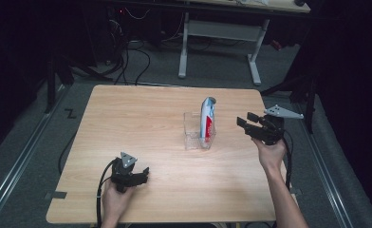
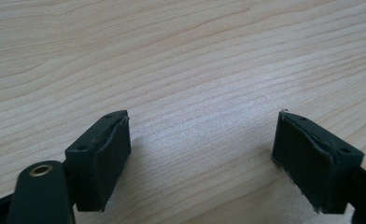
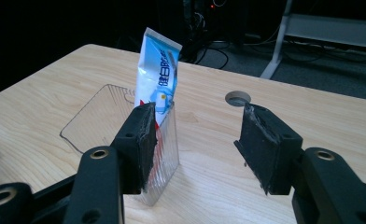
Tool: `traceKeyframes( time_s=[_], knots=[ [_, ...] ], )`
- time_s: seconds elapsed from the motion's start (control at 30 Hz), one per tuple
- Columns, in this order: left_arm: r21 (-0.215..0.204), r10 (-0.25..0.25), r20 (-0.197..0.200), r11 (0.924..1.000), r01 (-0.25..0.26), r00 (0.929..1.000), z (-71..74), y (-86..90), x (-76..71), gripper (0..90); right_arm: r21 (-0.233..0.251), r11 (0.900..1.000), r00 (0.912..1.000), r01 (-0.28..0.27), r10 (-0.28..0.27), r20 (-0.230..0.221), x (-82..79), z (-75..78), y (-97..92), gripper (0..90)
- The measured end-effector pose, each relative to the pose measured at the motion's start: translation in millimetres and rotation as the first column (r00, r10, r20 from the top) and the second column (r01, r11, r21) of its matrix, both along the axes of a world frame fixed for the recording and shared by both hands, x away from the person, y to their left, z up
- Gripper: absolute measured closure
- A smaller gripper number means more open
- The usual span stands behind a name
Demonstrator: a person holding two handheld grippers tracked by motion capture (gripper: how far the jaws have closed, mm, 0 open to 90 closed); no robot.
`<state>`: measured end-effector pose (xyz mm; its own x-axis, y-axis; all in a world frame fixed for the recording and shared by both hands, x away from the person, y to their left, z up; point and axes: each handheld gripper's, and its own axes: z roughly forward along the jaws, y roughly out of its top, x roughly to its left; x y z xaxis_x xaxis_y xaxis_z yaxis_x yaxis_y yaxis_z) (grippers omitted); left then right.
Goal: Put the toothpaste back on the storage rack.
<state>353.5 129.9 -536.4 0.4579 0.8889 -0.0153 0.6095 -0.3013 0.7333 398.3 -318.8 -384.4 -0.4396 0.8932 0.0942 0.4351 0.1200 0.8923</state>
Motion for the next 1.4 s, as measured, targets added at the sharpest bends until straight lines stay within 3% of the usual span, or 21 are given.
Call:
traceKeyframes(
  time_s=[0.67, 1.03, 1.4],
  knots=[
    [0.000, 0.000, 0.000, 1.0000, 0.000, 1.0000, 0.0, 0.0, 0.0, 19.5, 0.025, 0.9991, 0.9994, 0.035, -0.035, 0.004, -20.1, -8.5, -21.7, 42.9],
    [0.001, 0.000, -0.001, 1.0000, 0.000, 1.0000, 0.1, 0.0, 0.0, 19.5, 0.016, 0.9987, 0.9988, 0.049, -0.049, -0.007, -29.1, -15.4, -30.0, 42.9],
    [0.000, 0.001, -0.001, 1.0000, -0.001, 1.0000, 0.0, -0.1, 0.0, 19.5, 0.046, 0.9956, 0.9967, 0.081, -0.081, -0.008, -38.6, -24.7, -44.9, 42.9]
  ],
)
